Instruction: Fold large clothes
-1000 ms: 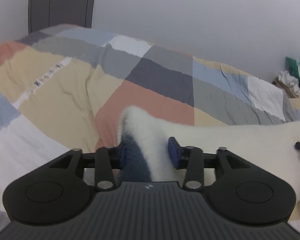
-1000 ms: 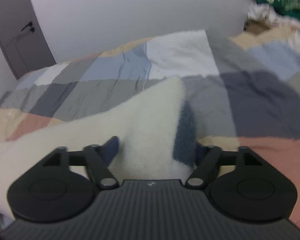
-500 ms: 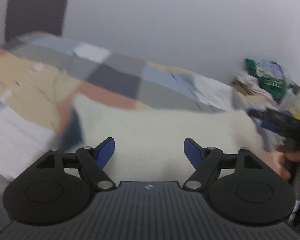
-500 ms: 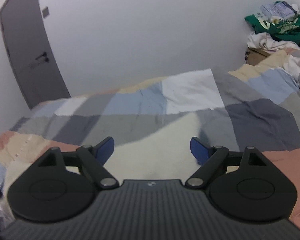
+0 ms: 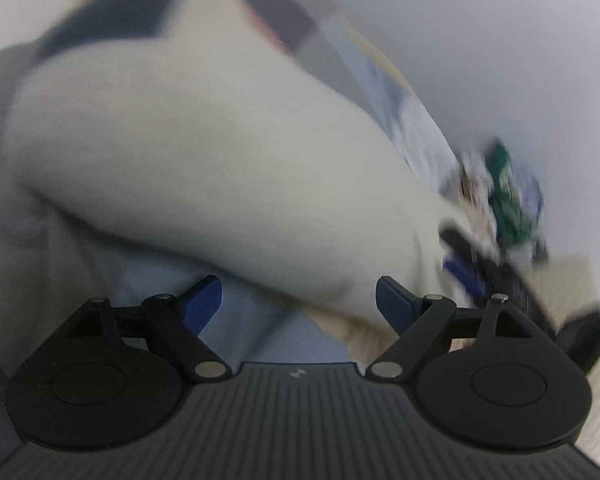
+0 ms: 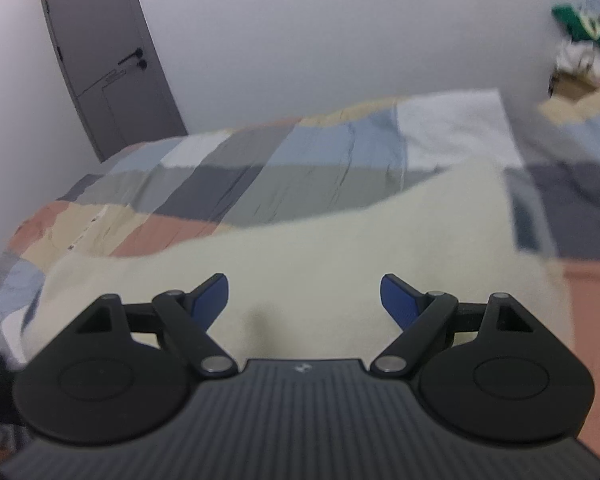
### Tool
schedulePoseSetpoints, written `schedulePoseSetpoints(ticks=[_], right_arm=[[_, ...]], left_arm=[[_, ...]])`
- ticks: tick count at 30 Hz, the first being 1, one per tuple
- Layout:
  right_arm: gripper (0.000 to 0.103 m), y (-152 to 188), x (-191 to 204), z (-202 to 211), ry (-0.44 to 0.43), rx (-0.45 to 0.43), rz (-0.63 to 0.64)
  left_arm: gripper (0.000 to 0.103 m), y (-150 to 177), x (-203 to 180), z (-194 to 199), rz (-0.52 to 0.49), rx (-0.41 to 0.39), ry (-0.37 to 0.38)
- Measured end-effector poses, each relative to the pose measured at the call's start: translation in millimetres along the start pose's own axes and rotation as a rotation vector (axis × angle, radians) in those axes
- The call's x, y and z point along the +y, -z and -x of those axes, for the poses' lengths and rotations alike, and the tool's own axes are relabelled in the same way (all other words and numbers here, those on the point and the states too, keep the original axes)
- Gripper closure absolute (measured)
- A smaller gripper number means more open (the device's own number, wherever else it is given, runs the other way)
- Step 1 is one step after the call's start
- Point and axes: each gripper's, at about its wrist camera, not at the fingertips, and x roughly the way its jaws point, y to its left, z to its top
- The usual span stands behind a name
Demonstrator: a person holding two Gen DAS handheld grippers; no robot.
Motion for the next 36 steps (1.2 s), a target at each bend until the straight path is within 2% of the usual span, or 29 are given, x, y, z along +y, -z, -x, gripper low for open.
schedulePoseSetpoints(ticks=[1,3,4,6,8,12,16,18,22,25,28,29,31,34,36], right_arm=[[0.019,2,0,-2,-0.004,0.014,-0.011],[0.019,7,-1,-7,-0.003,0.045,-0.040],[0.019,9,-2,-9,-0.003,0.056,-0.052],[0.019,11,-3,-9,-0.007,0.061,-0.061],[0.019,12,-1,-6,-0.009,0.059,-0.061],[0.019,15,-1,-3,-0.020,0.057,-0.071],[0.018,16,0,3,-0.042,0.051,-0.084],[0.017,18,-1,9,-0.106,0.058,-0.129],[0.017,26,1,24,-0.294,0.107,-0.265],[0.017,44,7,24,-0.419,0.198,-0.368],[0.017,63,10,8,-0.468,0.298,-0.453],[0.013,67,10,0,-0.473,0.333,-0.479],[0.000,76,3,-16,-0.459,0.392,-0.561],[0.000,86,-16,-31,-0.456,0.406,-0.729],[0.000,89,-30,-35,-0.451,0.371,-0.824]], left_arm=[[0.016,-4,11,2,0.077,-0.033,0.017],[0.016,-10,35,4,0.253,-0.081,0.097],[0.016,-13,42,3,0.309,-0.092,0.118],[0.016,-18,55,-3,0.408,-0.102,0.146],[0.016,-21,58,-10,0.439,-0.106,0.150],[0.019,-25,45,-19,0.409,-0.159,0.111],[0.046,-22,33,-18,0.339,-0.209,0.052],[0.052,-18,24,-16,0.303,-0.234,0.041],[0.053,-16,15,-16,0.274,-0.242,0.048],[0.053,-16,13,-19,0.269,-0.240,0.049],[0.053,-21,22,-7,0.258,-0.243,0.049],[0.053,-23,27,-4,0.258,-0.244,0.050],[0.053,-25,29,-4,0.259,-0.243,0.053],[0.053,-26,32,-1,0.265,-0.240,0.060],[0.053,-25,36,3,0.268,-0.238,0.064]])
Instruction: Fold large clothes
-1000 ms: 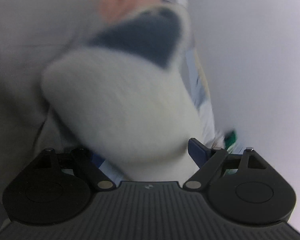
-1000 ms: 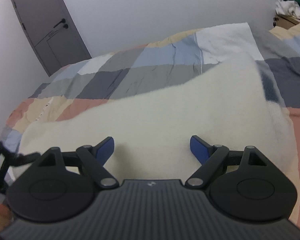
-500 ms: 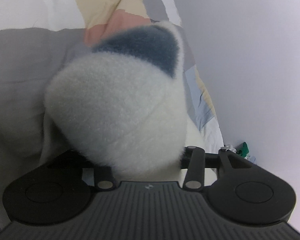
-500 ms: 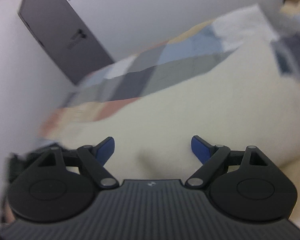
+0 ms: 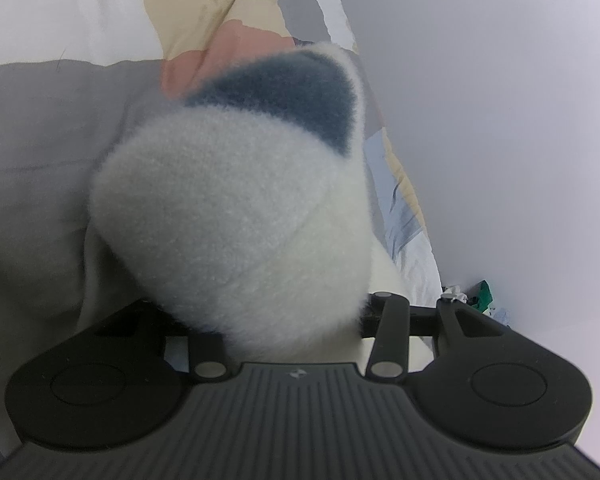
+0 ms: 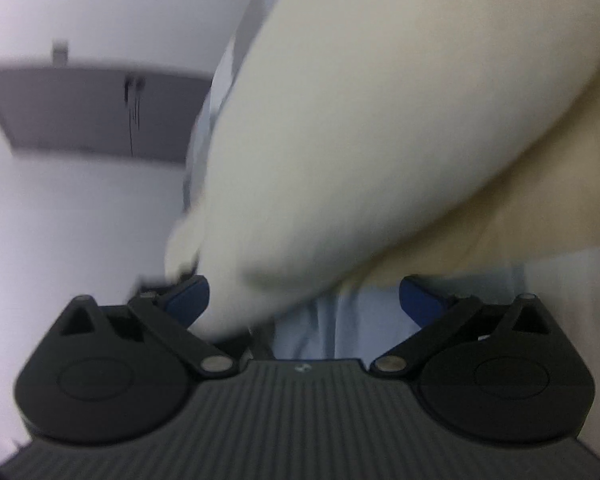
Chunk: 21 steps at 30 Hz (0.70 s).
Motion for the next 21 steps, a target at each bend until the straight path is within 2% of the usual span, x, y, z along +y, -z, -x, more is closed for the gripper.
schedulePoseSetpoints(ticks=[3,8,11,13,17,19,20,21], right_arm=[[0.000,-12,-8,8,0.000,-0.095,-0.042],[0.000,-29,-17,34,0.052,-0.304,-0.087],[0.000,-32,-24,45,0.071,-0.377,-0.115],[0.000,-33,-28,48,0.092,-0.406,-0.116],[0.000,-48,-37,39,0.070,-0.397,-0.161],[0.016,-50,-33,39,0.067,-0.400,-0.148],[0.031,-50,-30,38,0.094,-0.394,-0.116],[0.039,-50,-26,39,0.127,-0.383,-0.077]], left_arm=[[0.053,-2,1,0,0.002,0.001,0.002],[0.053,-3,2,4,0.015,0.004,0.016],[0.053,-3,3,5,0.020,0.006,0.020],[0.053,-4,5,4,0.027,0.004,0.025],[0.053,-2,8,1,0.021,-0.005,0.030],[0.053,-1,11,3,0.030,-0.004,0.040],[0.053,0,11,4,0.021,-0.005,0.042],[0.053,1,9,6,0.009,-0.005,0.043]])
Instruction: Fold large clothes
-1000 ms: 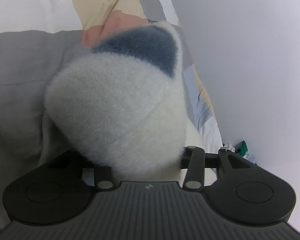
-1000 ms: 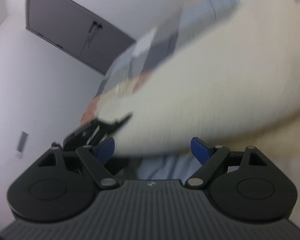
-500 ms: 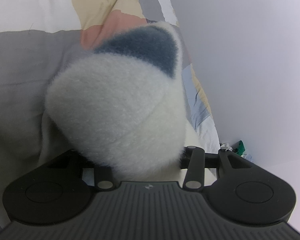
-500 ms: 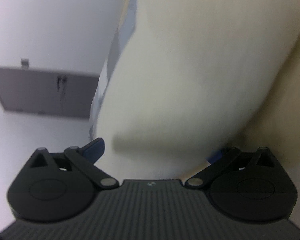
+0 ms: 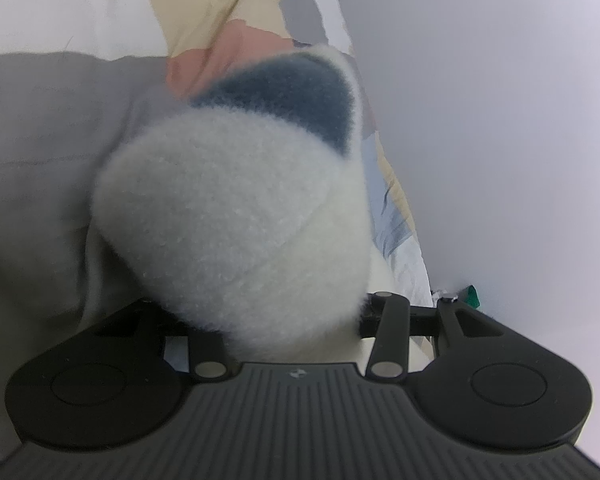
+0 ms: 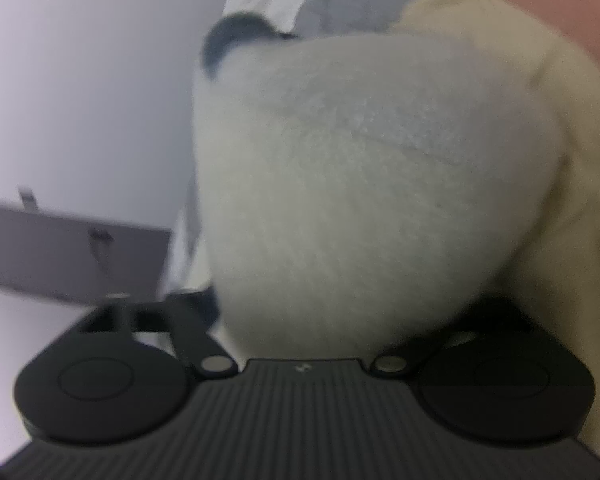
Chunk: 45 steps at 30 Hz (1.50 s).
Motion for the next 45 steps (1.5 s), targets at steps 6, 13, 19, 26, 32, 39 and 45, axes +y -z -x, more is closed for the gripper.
schedulePoseSetpoints(ticks=[6,13,19,26,32,39,45], right_arm=[[0.055,5,25,23,-0.021,-0.036,0.184],[0.055,27,45,69,-0.103,-0.070,0.318],[0.055,33,61,119,-0.173,-0.103,0.366],[0.055,13,80,174,-0.261,-0.148,0.384],[0.055,-17,86,224,-0.330,-0.214,0.397],[0.055,-76,78,273,-0.336,-0.321,0.364],[0.055,-126,51,282,-0.307,-0.417,0.303]], left_arm=[[0.053,3,-5,11,-0.037,-0.013,0.020],[0.053,4,-4,44,-0.018,-0.010,0.093],[0.053,20,-21,78,-0.047,-0.012,0.175],[0.053,44,-66,102,-0.124,-0.006,0.253],[0.053,68,-130,101,-0.159,0.017,0.309],[0.053,101,-212,53,-0.251,0.086,0.361],[0.053,130,-258,-24,-0.320,0.158,0.388]])
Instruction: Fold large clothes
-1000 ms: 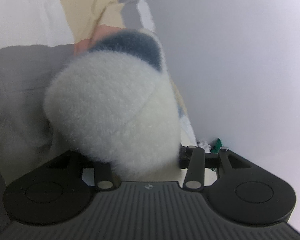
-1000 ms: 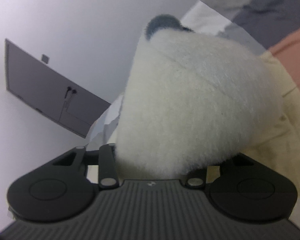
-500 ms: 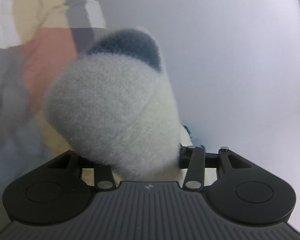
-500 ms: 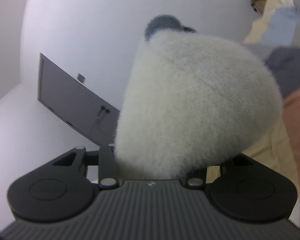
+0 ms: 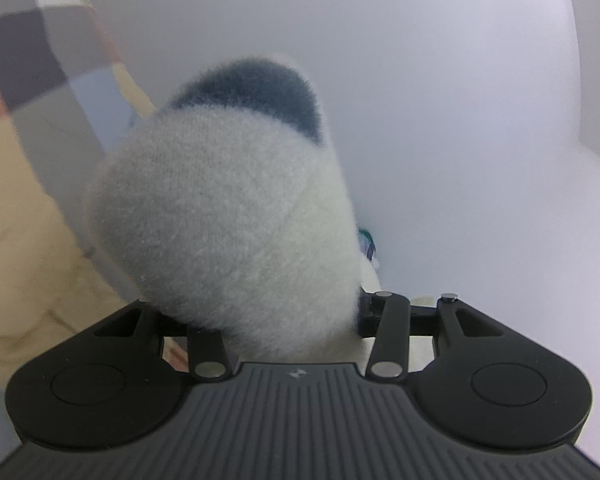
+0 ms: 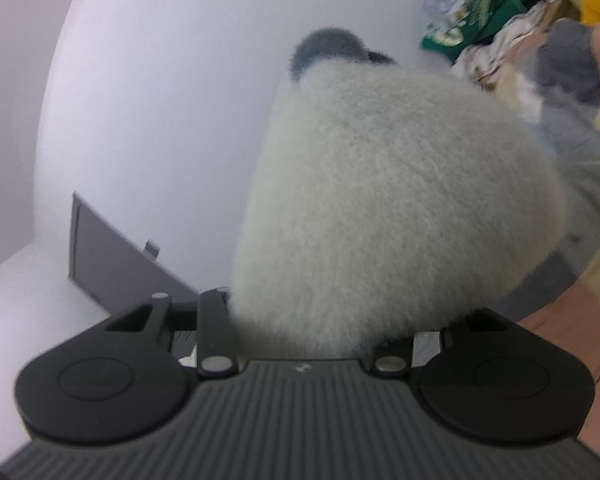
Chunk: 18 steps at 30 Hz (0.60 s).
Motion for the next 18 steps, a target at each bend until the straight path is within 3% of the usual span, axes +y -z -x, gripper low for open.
schedulePoseSetpoints(ticks=[9,16,18], right_arm=[[0.055,-2,-112,-28,0.108,-0.011,-0.090],[0.055,29,-190,-40,0.208,0.037,-0.165],[0.055,40,-206,-43,0.254,0.064,-0.176]], left_arm=[[0.052,28,55,-124,-0.020,0.097,-0.081],[0.052,58,117,-173,-0.047,0.176,-0.166],[0.052,64,143,-185,-0.011,0.209,-0.204]])
